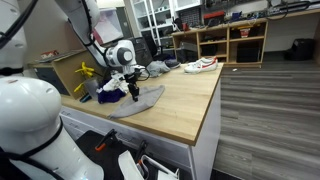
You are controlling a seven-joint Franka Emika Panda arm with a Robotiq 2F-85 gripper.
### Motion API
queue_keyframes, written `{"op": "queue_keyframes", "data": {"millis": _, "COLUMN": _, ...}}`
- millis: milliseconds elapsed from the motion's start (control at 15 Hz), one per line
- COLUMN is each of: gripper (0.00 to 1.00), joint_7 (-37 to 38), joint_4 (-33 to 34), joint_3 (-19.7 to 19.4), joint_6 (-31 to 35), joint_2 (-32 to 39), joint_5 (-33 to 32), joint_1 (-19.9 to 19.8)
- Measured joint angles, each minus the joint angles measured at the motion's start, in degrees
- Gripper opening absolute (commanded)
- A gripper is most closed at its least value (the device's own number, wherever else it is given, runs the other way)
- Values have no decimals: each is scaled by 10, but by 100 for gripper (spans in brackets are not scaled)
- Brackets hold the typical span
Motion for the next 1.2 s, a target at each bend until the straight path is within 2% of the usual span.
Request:
{"op": "queue_keyframes", "data": {"millis": 600, "gripper": 0, "joint_7": 6, "joint_4": 15, "joint_3": -7, "joint_6": 2, "joint_2": 20, "joint_5": 0, "joint_1": 11}}
{"op": "queue_keyframes", "data": {"millis": 1200, "gripper": 0, "joint_7": 6, "joint_4": -48, "joint_3": -16, "joint_6": -2, "joint_2": -22, "joint_5": -11, "joint_1": 11}}
